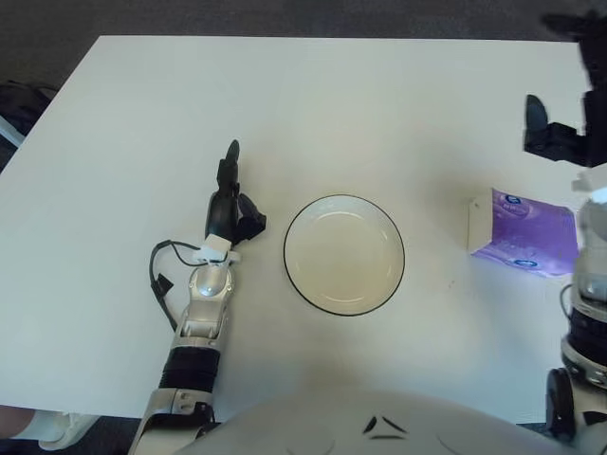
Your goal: Put the tissue paper into the plate.
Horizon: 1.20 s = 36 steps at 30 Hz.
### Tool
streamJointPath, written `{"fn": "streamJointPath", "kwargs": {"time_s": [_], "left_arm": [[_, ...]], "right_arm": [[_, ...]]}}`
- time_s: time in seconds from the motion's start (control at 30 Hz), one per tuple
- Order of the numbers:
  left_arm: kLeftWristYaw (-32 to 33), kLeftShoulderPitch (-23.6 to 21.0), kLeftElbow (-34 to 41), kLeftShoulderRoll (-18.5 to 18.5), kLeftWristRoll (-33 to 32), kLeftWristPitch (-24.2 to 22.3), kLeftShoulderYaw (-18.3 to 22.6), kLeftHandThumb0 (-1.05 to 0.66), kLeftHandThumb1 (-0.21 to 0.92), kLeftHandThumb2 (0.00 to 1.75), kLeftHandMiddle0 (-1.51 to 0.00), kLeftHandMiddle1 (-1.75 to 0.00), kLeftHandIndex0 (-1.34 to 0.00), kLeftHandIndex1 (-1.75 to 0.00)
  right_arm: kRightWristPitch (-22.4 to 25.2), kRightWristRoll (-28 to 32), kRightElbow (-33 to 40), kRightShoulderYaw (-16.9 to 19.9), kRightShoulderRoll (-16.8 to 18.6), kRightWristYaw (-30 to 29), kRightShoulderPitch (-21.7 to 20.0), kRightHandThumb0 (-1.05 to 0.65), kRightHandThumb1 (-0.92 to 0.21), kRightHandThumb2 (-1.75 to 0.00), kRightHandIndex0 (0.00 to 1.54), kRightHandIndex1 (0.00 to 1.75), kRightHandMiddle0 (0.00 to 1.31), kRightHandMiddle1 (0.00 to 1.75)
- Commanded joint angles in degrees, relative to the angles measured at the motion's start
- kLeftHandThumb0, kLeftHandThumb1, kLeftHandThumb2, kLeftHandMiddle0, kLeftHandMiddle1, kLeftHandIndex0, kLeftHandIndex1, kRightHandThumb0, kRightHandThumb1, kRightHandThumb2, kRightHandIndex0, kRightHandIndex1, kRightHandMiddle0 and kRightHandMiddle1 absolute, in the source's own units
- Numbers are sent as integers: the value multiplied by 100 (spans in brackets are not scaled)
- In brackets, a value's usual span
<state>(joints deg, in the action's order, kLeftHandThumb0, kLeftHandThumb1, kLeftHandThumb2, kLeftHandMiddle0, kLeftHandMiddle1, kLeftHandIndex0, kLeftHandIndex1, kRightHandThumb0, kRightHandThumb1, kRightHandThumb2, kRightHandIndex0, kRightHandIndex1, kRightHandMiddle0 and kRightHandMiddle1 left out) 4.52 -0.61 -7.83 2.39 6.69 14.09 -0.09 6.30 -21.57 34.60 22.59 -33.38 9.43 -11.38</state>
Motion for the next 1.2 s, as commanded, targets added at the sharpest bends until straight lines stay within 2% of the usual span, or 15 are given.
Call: {"fn": "streamJointPath", "kwargs": {"time_s": [0.0, 0.2, 0.63, 1.17], "left_arm": [[14, 285, -456, -98, 25, -231, -87, -97, 92, 132, -6, 0, 0, -18], [18, 238, -503, -111, 13, -281, -76, -98, 92, 132, -6, -1, 0, -21], [-29, 155, -617, -56, 9, -284, -35, -98, 92, 132, -7, -1, 0, -24], [-94, -37, -869, 38, -26, -233, -27, -100, 92, 131, -7, -1, 0, -19]], "right_arm": [[348, -238, 445, 409, -353, 333, 192, -72, -92, -87, 29, 0, 0, 82], [541, -235, 576, 434, -398, 434, 210, -74, -92, -87, 29, 0, 0, 81], [640, -287, 651, 385, -378, 480, 180, -74, -92, -87, 29, 0, 0, 81], [724, -367, 675, 255, -370, 450, 131, -74, -92, -87, 29, 0, 0, 81]]}}
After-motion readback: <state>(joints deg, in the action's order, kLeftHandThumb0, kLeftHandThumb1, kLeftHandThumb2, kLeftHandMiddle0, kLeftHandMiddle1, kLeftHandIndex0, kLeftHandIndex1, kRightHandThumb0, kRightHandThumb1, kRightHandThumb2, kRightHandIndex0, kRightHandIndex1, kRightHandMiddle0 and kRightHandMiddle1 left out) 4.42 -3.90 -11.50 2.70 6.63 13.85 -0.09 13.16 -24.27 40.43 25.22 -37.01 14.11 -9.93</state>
